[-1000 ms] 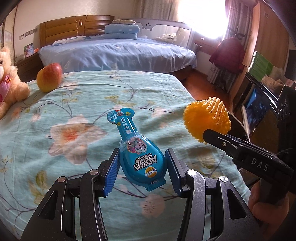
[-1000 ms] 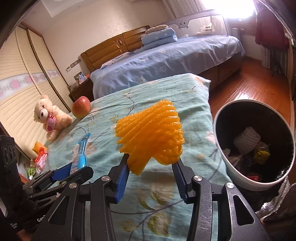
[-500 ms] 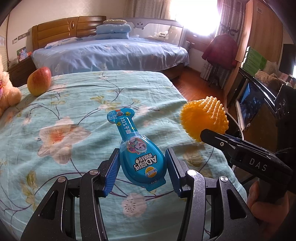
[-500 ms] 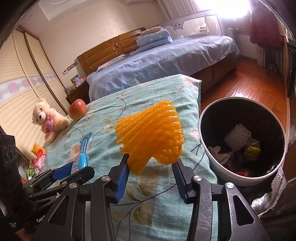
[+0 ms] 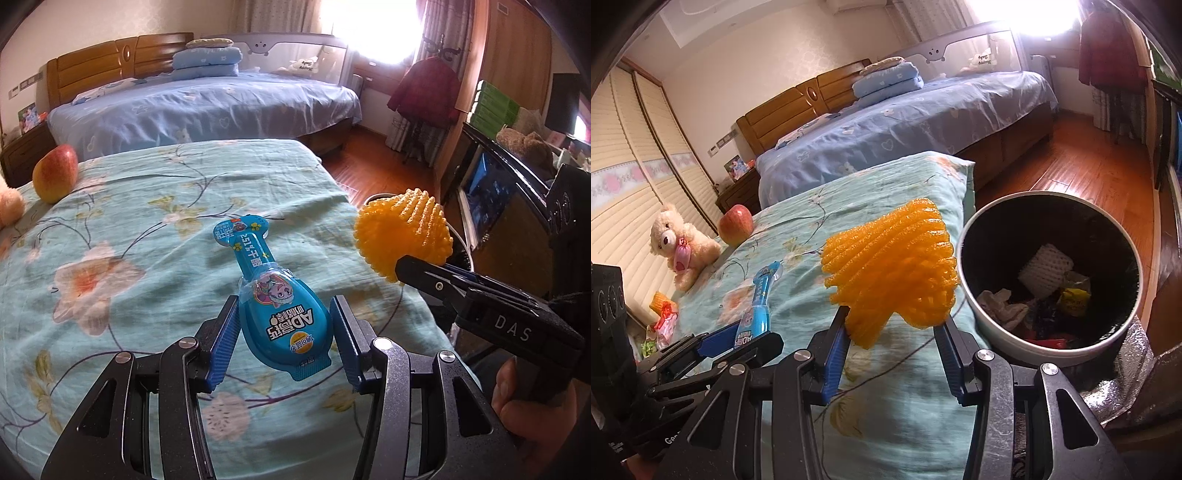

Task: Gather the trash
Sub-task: 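Carry the orange mesh and blue candy bottle over the black bin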

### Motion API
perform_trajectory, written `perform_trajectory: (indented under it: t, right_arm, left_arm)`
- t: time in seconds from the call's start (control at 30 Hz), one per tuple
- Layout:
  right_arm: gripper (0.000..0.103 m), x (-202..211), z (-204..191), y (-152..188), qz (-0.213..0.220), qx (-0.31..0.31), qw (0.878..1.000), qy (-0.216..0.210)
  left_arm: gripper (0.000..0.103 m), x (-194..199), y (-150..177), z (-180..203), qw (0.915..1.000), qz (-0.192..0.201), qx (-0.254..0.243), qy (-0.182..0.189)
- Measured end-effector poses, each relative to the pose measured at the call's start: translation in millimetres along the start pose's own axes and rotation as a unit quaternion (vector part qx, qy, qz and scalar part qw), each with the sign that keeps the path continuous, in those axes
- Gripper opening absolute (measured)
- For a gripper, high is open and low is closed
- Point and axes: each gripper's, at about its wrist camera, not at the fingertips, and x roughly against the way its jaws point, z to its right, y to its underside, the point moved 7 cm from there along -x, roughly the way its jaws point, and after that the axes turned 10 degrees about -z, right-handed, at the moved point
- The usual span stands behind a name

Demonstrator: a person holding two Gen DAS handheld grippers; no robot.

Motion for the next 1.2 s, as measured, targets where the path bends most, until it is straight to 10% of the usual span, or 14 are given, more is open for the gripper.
perform_trajectory:
  t: [1.2]
  right_arm:
    - [0.046, 33, 75, 2, 0.022, -0.051, 0.997, 0.046]
  left_arm:
    - [0.049, -14, -18, 79, 0.9969, -0.005, -0.072, 0.032]
